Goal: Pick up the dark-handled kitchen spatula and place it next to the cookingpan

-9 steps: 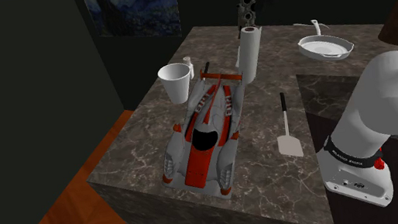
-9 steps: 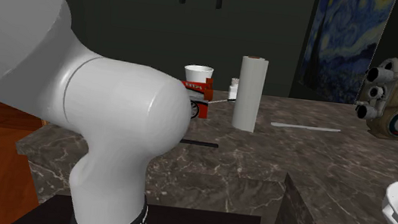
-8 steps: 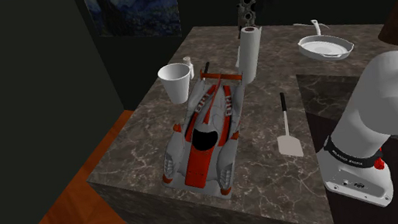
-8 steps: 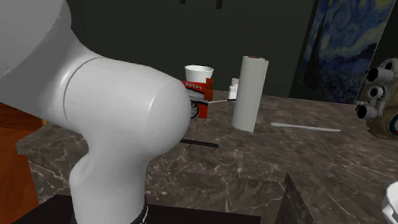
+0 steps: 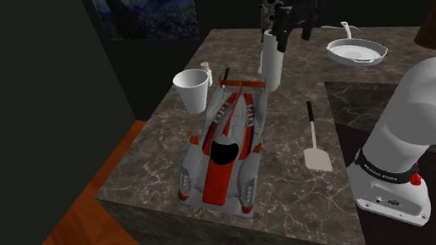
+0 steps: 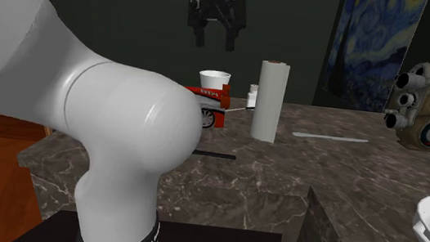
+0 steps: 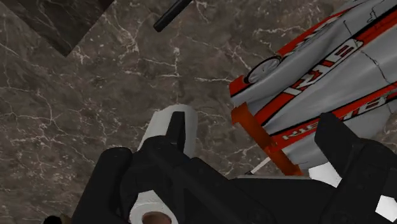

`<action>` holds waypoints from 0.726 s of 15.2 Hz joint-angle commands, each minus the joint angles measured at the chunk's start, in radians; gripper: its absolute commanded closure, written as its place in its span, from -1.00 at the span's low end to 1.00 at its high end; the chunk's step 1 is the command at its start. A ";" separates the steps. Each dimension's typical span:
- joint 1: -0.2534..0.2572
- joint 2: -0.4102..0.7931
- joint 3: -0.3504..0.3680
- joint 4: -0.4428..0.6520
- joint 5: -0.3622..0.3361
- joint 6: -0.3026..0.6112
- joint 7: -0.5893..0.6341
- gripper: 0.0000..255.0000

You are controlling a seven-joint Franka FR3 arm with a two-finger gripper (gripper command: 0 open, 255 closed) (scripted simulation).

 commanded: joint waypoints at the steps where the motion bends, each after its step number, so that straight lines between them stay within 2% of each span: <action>1: -0.038 -0.018 0.041 -0.066 0.000 0.028 0.104 -1.00; 6: -0.118 -0.049 0.149 -0.214 0.021 0.084 0.351 -1.00; 11: -0.182 -0.054 0.267 -0.343 0.071 0.135 0.605 -1.00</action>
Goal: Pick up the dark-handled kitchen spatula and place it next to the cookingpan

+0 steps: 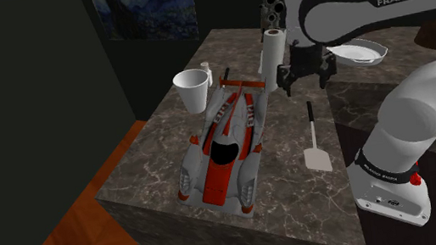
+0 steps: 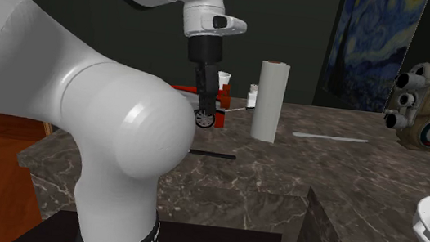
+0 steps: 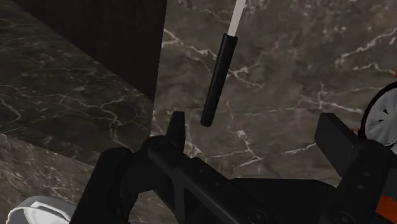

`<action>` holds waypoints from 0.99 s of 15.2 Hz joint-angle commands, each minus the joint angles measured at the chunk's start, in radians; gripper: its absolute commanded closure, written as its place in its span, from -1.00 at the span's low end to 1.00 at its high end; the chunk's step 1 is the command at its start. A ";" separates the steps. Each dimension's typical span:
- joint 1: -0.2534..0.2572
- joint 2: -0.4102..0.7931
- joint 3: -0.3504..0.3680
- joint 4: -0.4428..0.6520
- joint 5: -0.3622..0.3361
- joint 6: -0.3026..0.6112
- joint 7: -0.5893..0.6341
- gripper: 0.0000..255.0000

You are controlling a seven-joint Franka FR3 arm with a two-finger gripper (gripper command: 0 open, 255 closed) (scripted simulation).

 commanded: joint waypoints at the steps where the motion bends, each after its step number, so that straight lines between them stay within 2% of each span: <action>1: -0.021 -0.001 0.050 -0.048 0.026 0.015 0.111 -1.00; 3: -0.038 0.008 0.091 -0.085 0.051 0.033 0.196 -1.00; 10: -0.033 0.036 0.110 -0.169 0.069 0.143 0.197 -1.00; 15: -0.033 0.040 0.111 -0.176 0.070 0.153 0.197 -1.00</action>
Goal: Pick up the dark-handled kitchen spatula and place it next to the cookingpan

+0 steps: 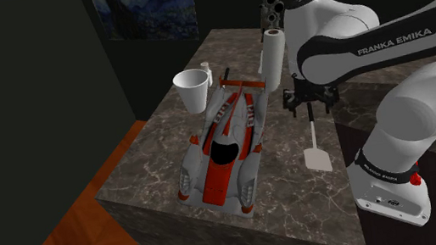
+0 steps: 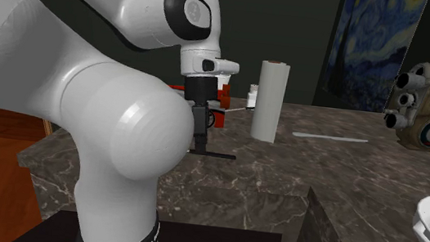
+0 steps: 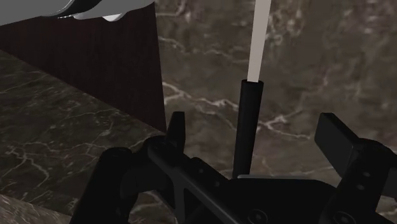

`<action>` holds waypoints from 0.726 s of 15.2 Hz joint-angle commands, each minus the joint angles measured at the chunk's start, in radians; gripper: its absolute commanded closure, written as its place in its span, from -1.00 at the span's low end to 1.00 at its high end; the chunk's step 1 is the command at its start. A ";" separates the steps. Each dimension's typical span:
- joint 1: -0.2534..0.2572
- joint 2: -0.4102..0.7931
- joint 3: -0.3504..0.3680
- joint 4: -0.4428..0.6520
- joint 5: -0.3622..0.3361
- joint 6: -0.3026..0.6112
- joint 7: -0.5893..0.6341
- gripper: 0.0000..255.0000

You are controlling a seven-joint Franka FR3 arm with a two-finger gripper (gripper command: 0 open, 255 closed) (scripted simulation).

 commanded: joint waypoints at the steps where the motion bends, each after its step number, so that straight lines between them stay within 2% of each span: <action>1: 0.000 0.000 0.000 -0.001 0.000 0.001 0.000 -1.00; 3: 0.000 0.000 0.000 -0.001 0.000 0.001 0.000 -1.00; 4: 0.000 0.000 0.000 -0.001 0.000 0.001 0.000 1.00; 11: 0.000 0.000 0.000 -0.001 0.000 0.001 0.000 1.00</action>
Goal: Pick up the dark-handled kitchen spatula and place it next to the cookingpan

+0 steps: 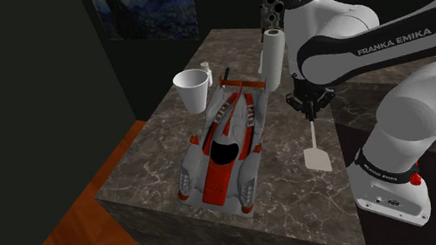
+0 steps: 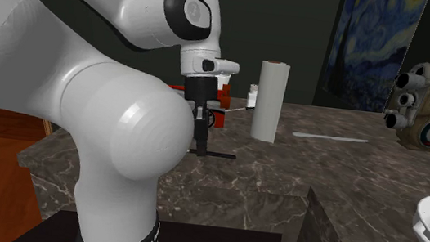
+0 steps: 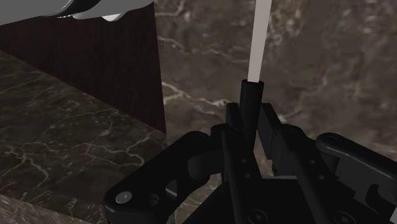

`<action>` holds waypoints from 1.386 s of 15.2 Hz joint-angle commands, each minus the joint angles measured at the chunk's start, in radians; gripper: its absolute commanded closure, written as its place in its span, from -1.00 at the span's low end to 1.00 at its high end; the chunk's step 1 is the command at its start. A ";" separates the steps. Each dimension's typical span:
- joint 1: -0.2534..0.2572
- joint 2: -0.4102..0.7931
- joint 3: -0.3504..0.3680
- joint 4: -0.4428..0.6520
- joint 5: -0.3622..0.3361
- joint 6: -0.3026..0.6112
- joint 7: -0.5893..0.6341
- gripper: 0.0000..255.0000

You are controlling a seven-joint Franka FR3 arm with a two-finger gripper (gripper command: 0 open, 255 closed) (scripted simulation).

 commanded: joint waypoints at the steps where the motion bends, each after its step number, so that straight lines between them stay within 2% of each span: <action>1: 0.000 0.000 0.000 -0.001 0.000 0.000 0.000 1.00; 21: -0.031 -0.111 -0.092 0.205 -0.080 -0.306 -0.052 1.00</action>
